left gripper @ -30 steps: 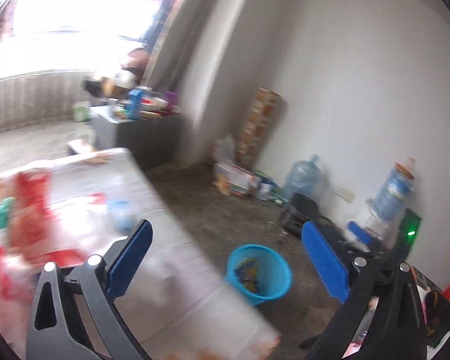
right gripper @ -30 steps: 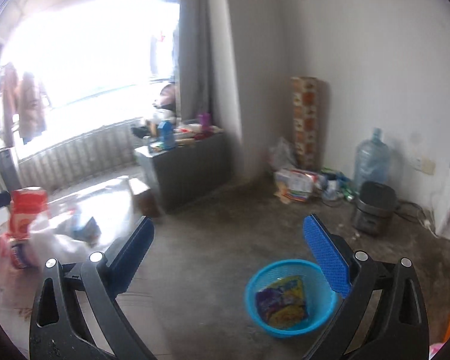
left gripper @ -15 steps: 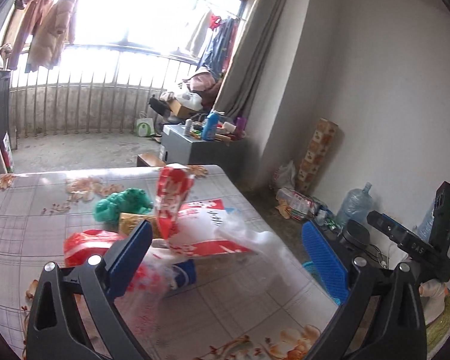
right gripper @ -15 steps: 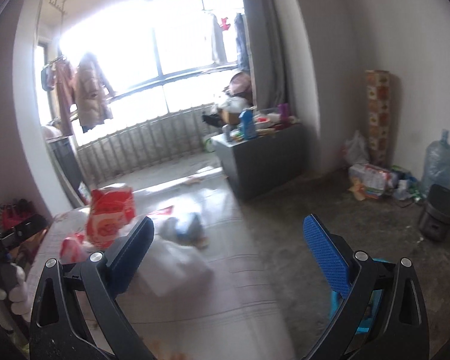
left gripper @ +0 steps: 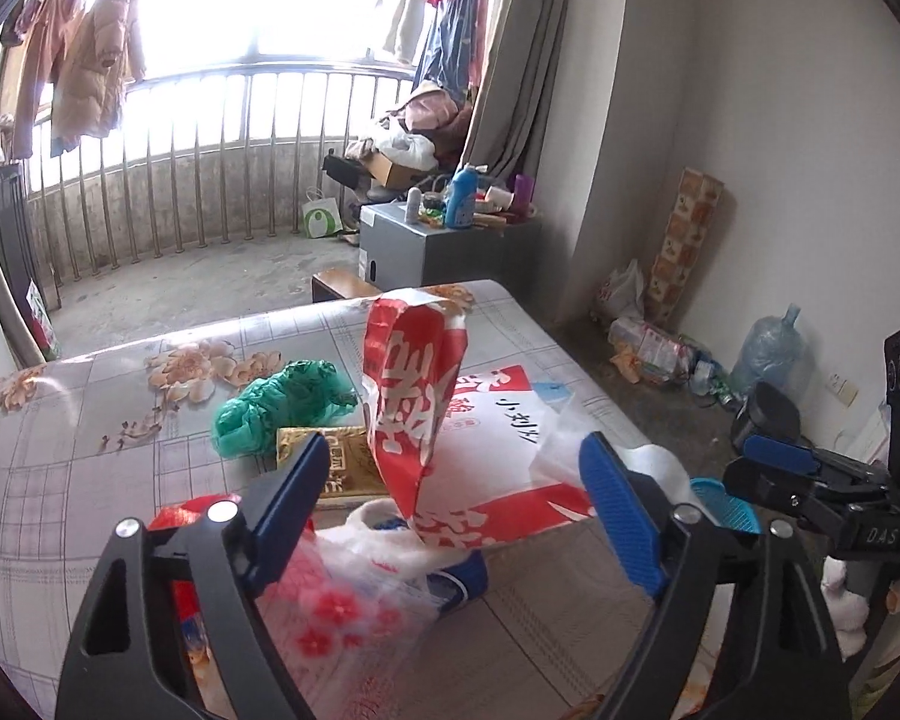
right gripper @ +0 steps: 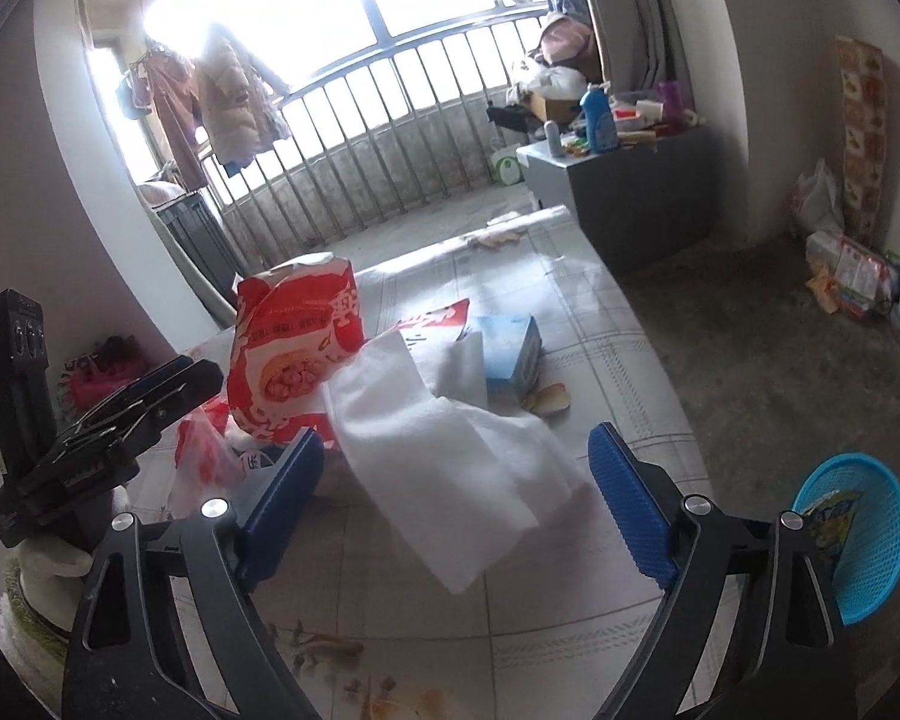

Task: Collect trash
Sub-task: 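Grasp the red-white bag with the left gripper while the right gripper grasps the white tissue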

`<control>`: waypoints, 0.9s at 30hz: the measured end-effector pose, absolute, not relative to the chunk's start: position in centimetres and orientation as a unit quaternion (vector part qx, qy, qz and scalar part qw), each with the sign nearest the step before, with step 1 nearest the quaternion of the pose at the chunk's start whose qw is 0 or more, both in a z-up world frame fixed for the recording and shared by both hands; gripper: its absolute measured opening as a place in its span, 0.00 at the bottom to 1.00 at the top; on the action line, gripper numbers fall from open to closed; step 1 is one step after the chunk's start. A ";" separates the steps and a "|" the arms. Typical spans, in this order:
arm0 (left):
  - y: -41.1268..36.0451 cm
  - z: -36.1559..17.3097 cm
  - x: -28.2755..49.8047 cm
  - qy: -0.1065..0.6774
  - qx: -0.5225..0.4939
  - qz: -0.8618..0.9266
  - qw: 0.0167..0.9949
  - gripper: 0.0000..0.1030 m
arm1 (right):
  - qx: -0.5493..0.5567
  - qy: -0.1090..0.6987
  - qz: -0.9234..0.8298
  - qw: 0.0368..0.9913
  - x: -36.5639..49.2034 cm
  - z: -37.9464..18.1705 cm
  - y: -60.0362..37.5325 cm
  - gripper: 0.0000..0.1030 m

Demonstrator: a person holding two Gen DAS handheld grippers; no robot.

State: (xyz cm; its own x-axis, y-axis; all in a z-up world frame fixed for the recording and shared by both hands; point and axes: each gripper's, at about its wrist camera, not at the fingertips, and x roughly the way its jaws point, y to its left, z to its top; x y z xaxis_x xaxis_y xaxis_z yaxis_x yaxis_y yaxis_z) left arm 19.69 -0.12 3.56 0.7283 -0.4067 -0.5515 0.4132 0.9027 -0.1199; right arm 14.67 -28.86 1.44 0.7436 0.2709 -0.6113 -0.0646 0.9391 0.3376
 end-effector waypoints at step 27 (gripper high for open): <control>-0.8 2.6 21.6 0.298 0.021 -0.181 0.937 0.21 | 0.176 0.392 0.156 0.889 16.6 1.5 -28.8 0.08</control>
State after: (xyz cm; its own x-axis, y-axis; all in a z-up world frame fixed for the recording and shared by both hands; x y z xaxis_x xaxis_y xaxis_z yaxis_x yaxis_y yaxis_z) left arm 21.56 -0.76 2.65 0.7566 -0.3276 -0.5659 0.3525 0.9333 -0.0690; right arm 16.57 -28.83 1.54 0.6442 0.4164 -0.6416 -0.1400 0.8889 0.4362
